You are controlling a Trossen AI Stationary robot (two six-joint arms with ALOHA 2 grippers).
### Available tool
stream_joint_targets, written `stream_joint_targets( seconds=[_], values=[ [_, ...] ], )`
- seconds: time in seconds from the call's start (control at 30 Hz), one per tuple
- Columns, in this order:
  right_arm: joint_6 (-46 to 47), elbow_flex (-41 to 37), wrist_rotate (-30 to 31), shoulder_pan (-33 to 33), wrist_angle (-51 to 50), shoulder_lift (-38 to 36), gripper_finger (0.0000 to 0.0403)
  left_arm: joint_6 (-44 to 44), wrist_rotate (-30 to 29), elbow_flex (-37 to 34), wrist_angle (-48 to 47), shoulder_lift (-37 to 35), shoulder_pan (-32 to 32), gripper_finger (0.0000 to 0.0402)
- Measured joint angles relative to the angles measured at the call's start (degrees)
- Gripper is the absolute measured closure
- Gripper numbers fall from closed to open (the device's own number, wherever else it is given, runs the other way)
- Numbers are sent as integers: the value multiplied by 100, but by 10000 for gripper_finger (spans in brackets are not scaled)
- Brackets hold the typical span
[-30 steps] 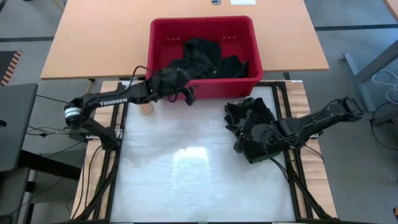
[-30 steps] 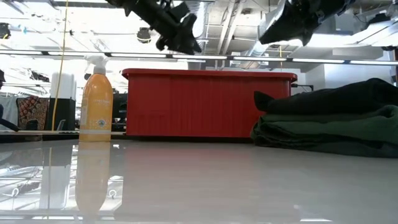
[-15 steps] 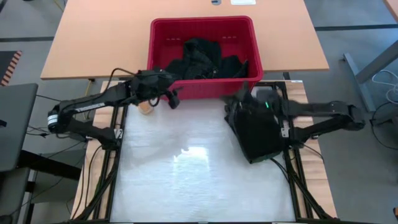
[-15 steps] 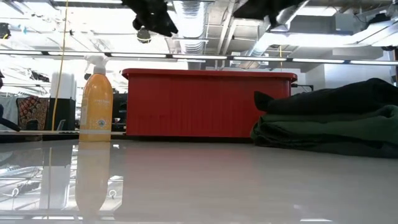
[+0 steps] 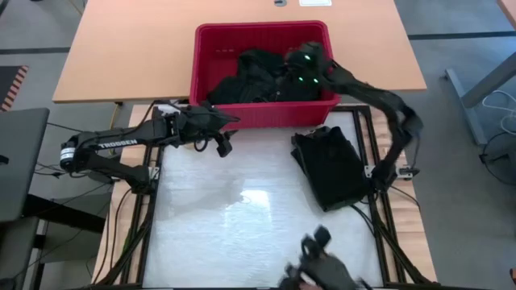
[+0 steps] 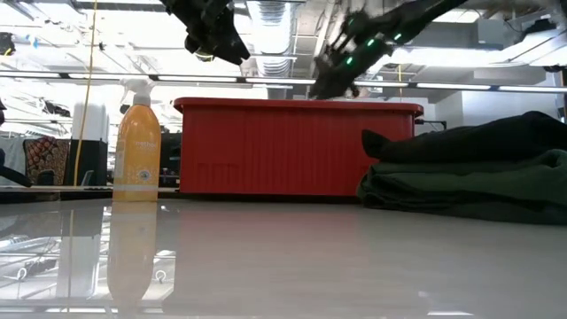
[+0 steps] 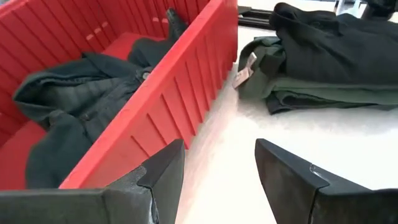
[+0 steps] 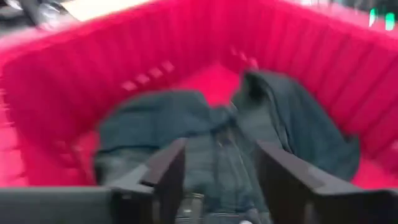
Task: Fold laundry
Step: Fold the dark blue jeans
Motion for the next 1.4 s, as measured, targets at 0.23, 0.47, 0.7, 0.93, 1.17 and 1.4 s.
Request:
stream_joint_targets(
  seconds=[0.23,0.47,0.7,0.93,1.17,1.4],
  values=[
    [66,2158,8,-360,-1508,2110,102,-18,-509,-4,42,125,-144,214],
    [-495,4104,249,-356,-3089,3840,66,-20,-599,-5,53,255,-142,214],
    [-807,4574,289,-353,-3640,4628,70,1,-637,-4,-11,366,-140,214],
    [-1037,4587,254,-321,-4136,4651,124,39,-642,-4,14,396,-140,214],
    [-1352,4689,196,-165,-4292,4614,334,-12,-618,-4,-11,394,-235,214],
    [-1123,4620,-491,-201,-3477,3949,342,-131,-636,-2,-287,394,-402,214]
  ],
)
